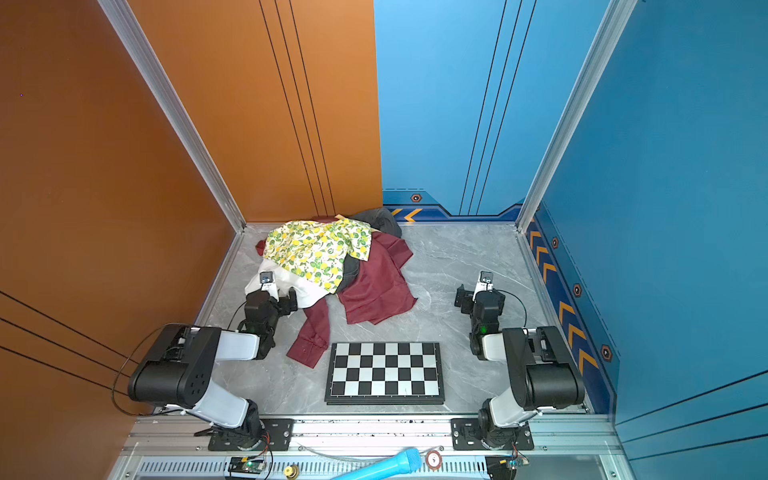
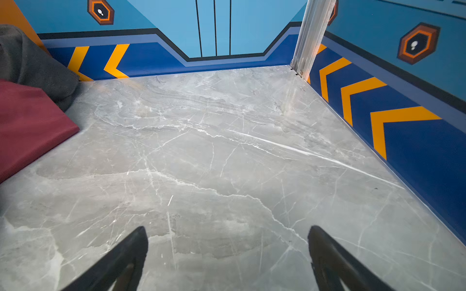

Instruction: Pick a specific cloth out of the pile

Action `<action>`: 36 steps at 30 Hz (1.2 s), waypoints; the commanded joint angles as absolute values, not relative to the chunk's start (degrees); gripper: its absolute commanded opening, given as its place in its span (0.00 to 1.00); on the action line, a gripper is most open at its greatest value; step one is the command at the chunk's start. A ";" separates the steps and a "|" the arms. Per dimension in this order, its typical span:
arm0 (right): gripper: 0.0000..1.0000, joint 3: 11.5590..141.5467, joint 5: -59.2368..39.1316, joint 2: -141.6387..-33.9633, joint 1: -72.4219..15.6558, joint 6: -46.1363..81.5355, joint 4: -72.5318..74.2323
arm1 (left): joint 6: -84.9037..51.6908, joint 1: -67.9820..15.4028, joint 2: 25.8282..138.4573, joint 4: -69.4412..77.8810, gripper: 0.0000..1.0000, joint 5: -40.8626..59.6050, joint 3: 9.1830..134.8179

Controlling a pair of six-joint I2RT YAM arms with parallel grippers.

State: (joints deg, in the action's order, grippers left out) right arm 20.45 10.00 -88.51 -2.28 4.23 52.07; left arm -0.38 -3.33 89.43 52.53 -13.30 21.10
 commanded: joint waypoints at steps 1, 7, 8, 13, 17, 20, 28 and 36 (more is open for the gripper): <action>1.00 21.36 9.22 -88.68 -2.11 3.51 52.30 | 0.29 -2.99 89.54 53.17 0.98 -12.90 21.58; 1.00 21.27 9.23 -88.75 -2.11 3.51 52.32 | 0.34 -2.99 89.53 53.17 0.98 -12.90 21.62; 1.00 21.31 9.20 -88.69 -2.11 3.49 52.30 | 0.29 -2.99 89.48 53.17 0.98 -12.79 21.56; 1.00 21.31 9.23 -88.70 -2.11 3.51 52.36 | 0.27 -2.99 89.62 53.17 0.98 -12.83 21.71; 0.99 21.19 9.22 -88.68 -2.11 3.52 52.31 | 0.28 -2.99 89.48 53.16 0.98 -12.81 21.71; 1.00 21.32 9.18 -88.68 -2.11 3.47 52.32 | 0.32 -2.99 89.52 53.15 0.98 -12.82 21.61; 1.00 21.45 8.51 -88.68 -1.67 3.73 51.94 | 0.19 -2.99 89.50 53.22 0.98 -12.88 21.54; 1.00 21.48 9.24 -88.68 -2.11 3.59 51.94 | 0.18 -2.97 89.59 53.09 0.98 -12.90 21.77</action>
State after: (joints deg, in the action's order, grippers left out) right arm 20.45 9.17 -88.51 -2.09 4.23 52.07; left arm -0.38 -3.33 89.43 52.53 -13.30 21.10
